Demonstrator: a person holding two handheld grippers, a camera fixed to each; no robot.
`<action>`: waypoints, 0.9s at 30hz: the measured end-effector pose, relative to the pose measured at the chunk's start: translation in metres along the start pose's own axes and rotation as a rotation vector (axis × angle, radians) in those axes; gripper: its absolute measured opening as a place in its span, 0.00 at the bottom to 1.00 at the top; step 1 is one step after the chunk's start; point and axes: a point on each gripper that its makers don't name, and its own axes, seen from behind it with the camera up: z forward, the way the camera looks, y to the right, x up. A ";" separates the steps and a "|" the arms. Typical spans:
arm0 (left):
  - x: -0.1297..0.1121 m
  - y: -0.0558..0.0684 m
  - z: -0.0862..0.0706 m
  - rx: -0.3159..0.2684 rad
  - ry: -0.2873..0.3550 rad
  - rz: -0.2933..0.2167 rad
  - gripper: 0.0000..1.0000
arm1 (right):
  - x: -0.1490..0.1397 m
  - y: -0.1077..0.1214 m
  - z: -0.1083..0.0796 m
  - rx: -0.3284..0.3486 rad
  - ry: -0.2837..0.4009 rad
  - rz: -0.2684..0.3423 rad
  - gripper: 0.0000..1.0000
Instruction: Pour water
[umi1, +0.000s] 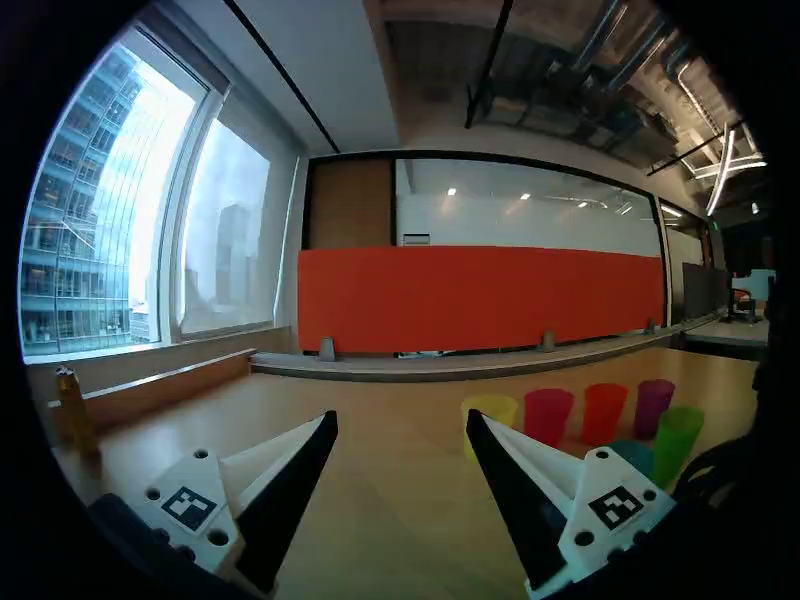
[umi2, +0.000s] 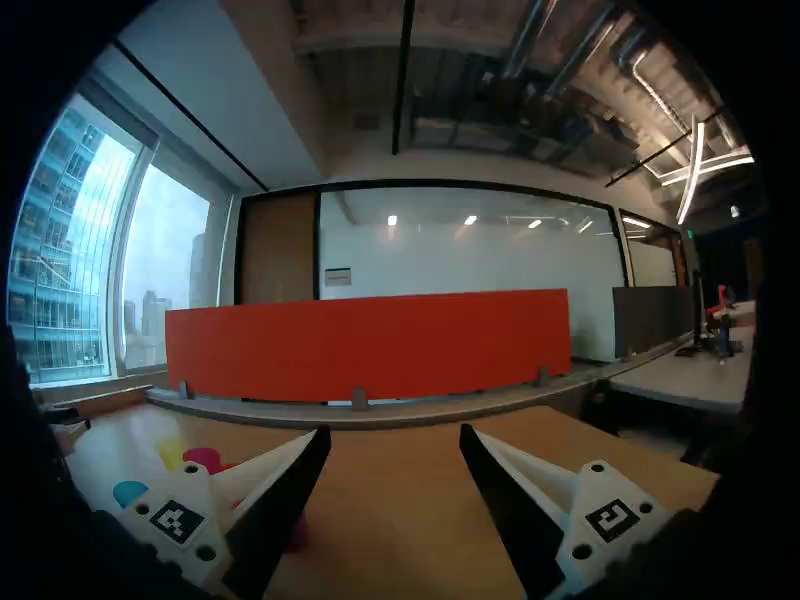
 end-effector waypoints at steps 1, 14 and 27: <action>-0.001 0.000 0.000 0.000 -0.001 -0.001 0.96 | 0.000 -0.001 0.000 0.001 -0.001 0.000 1.00; -0.008 0.001 0.002 -0.004 -0.029 -0.003 0.96 | -0.004 0.002 -0.001 -0.002 -0.005 0.007 1.00; -0.010 0.000 0.003 -0.006 -0.039 -0.002 0.96 | -0.002 0.007 -0.004 0.001 0.004 -0.011 1.00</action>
